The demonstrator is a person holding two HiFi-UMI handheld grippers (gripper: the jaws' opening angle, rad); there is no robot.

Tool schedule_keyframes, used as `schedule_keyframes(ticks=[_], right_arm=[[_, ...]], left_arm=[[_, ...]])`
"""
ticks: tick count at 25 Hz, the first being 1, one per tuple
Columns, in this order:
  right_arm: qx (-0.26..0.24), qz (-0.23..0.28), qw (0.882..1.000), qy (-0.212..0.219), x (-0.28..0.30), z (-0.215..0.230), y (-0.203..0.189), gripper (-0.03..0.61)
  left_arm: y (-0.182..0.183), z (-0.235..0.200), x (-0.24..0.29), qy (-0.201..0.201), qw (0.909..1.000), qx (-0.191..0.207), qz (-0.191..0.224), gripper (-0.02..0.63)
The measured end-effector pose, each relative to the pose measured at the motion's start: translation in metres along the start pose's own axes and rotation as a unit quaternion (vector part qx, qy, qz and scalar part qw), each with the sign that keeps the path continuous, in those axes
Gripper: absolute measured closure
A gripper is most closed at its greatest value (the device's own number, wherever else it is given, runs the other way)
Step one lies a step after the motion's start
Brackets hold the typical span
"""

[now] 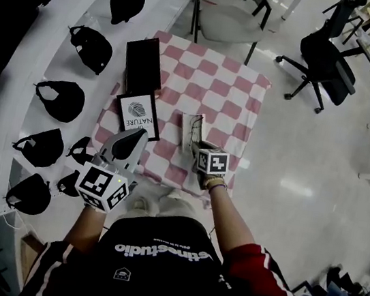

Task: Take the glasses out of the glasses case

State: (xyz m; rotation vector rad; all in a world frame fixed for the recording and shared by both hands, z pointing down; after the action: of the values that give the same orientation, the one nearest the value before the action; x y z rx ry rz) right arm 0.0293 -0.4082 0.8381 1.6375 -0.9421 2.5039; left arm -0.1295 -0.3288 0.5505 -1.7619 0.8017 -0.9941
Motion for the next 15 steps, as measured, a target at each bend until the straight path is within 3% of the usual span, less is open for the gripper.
schedule_keyframes(ticks=[15], right_arm=[[0.019,-0.019,1.0,0.009,0.024,-0.003,0.008,0.465]], left_arm=[[-0.009,-0.011,-0.01,0.024,0.9996,-0.008,-0.011,0.607]])
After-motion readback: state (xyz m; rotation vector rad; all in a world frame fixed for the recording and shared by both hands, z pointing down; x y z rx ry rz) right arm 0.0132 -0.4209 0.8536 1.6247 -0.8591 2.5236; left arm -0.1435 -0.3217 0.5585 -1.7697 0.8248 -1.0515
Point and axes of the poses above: the fingertips, and each gripper's own axes: x forward along the fingers, z to its right, y out of its top, the point moved 3 cm from there along -x, backward along the fingers, and after that the axes turned 12 degrees about -y, right-handed, at the moved point
